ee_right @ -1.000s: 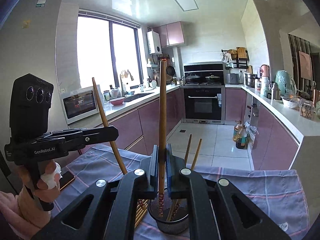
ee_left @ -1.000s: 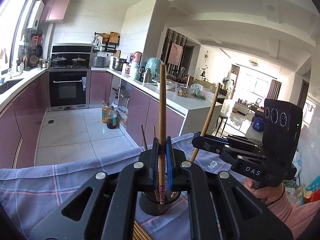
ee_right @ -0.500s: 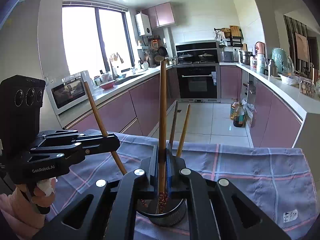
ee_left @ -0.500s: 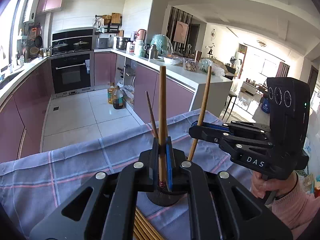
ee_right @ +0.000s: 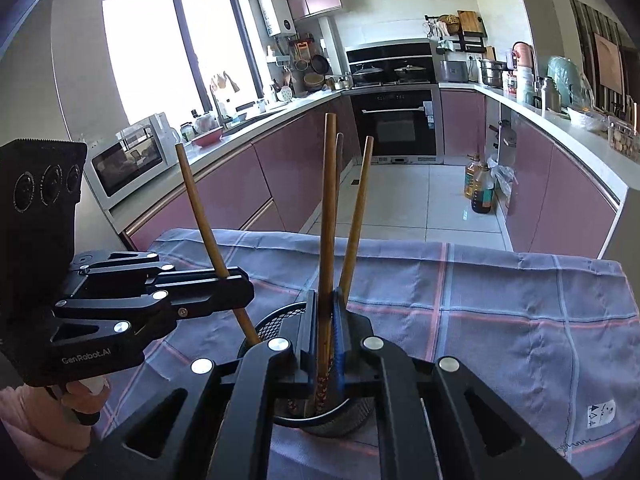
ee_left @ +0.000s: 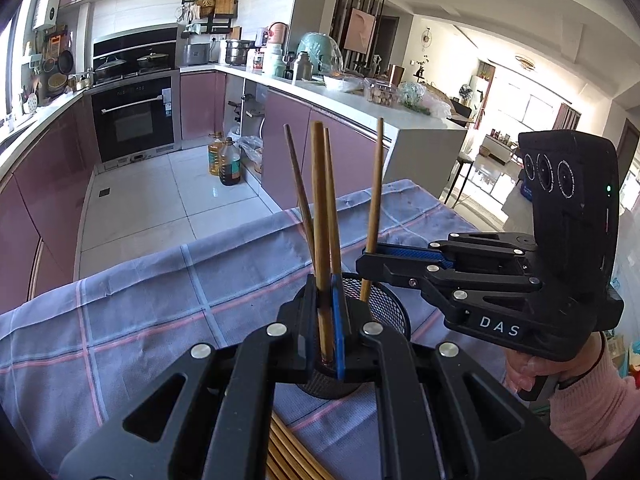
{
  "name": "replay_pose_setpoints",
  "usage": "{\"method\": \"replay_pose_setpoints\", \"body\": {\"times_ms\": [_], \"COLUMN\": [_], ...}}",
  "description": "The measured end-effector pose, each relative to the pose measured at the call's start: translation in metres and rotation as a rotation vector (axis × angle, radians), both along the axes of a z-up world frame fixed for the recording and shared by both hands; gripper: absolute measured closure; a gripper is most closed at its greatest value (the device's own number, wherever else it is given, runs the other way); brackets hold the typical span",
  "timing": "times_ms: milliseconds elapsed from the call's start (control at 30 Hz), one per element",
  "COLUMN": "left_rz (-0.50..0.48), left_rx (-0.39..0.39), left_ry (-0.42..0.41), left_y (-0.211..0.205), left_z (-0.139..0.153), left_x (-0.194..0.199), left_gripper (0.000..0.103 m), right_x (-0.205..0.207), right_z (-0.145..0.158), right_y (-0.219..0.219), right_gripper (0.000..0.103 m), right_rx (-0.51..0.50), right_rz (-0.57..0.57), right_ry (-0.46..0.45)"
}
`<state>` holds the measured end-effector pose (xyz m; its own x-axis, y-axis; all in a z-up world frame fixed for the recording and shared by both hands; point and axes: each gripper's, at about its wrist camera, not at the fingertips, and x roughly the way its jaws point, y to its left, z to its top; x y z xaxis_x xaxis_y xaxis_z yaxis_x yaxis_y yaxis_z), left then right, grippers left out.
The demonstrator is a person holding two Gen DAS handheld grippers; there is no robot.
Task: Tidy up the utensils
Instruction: 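Lower the chopstick into the cup and open the left tool while the right tool releases its own, then withdraw both tools from the cup toward the remaining chopsticks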
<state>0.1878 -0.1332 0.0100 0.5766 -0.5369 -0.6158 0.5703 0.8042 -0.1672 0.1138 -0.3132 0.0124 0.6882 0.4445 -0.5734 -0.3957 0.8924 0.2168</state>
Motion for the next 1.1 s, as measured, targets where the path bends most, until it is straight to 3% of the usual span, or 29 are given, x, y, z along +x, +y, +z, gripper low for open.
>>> {"method": "replay_pose_setpoints", "body": {"times_ms": [133,267,467,533,633,900,967,1100], "left_rz": [0.017,0.029,0.053,0.066,0.1,0.172,0.18,0.19], "left_rx": [0.006,0.004,-0.007,-0.015,-0.004,0.018,0.025,0.078], "left_ry": [0.014,0.026,0.016,0.006,-0.035,-0.072,-0.051,0.005], "left_y": [-0.001,0.004,0.015,0.022,0.031,0.073,0.081,0.091], "left_z": [-0.006,-0.013,-0.016,-0.014,-0.011,-0.025,-0.036,-0.064], "left_x": [0.009,0.008,0.003,-0.002,-0.014,-0.052,-0.06,-0.071], "left_gripper": [0.095,0.093,0.091,0.085,0.07,0.054,0.051,0.051], "right_x": [0.008,0.014,0.012,0.008,-0.004,-0.058,-0.071,-0.084], "right_z": [-0.003,-0.007,-0.013,-0.012,-0.007,0.005,0.001,-0.019], "right_y": [-0.002,-0.003,-0.003,-0.002,-0.002,0.007,0.012,0.031], "right_gripper": [0.096,0.087,0.086,0.083,0.066,0.055,0.047,0.047], "right_rx": [0.006,0.016,0.022,0.026,0.038,0.057,0.057,0.01], "right_rz": [-0.022,-0.038,-0.035,-0.032,-0.011,0.096,0.133,0.175], "right_ry": [0.005,0.015,0.021,0.011,-0.02,-0.109,-0.113,-0.066]}}
